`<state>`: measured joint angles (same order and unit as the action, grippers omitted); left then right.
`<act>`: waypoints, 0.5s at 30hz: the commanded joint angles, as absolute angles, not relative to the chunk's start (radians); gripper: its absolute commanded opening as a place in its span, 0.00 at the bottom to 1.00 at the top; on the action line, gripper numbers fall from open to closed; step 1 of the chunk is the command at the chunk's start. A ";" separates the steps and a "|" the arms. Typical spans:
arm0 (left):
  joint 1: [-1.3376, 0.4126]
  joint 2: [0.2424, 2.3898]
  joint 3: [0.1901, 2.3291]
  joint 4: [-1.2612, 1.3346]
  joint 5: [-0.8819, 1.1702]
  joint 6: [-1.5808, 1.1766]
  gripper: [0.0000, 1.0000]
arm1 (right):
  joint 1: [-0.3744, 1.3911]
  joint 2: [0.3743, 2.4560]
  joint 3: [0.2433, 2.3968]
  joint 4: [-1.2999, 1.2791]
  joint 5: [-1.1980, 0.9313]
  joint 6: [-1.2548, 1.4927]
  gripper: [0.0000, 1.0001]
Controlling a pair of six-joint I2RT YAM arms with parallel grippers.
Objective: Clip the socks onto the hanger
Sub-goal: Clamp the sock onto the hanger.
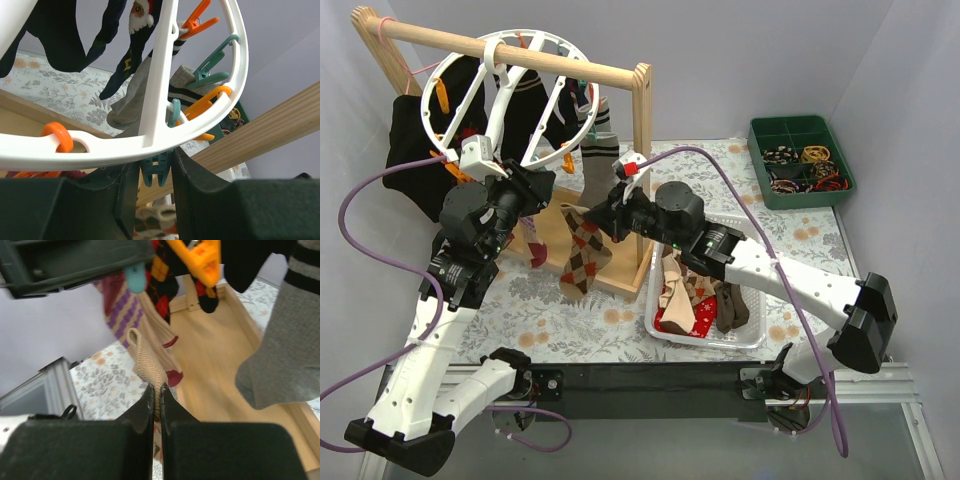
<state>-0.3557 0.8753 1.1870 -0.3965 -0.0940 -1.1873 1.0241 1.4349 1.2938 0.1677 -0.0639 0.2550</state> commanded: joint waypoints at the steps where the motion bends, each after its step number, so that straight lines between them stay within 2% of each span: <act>1: -0.356 0.868 1.213 -0.439 -0.095 -1.195 0.00 | 1.043 1.480 1.354 0.281 0.133 0.250 0.01; 5: -0.356 0.870 1.213 -0.439 -0.094 -1.198 0.00 | 1.049 1.512 1.368 0.316 0.195 0.264 0.01; 15: -0.356 0.876 1.201 -0.439 -0.104 -1.204 0.00 | 1.052 1.554 1.396 0.364 0.184 0.288 0.01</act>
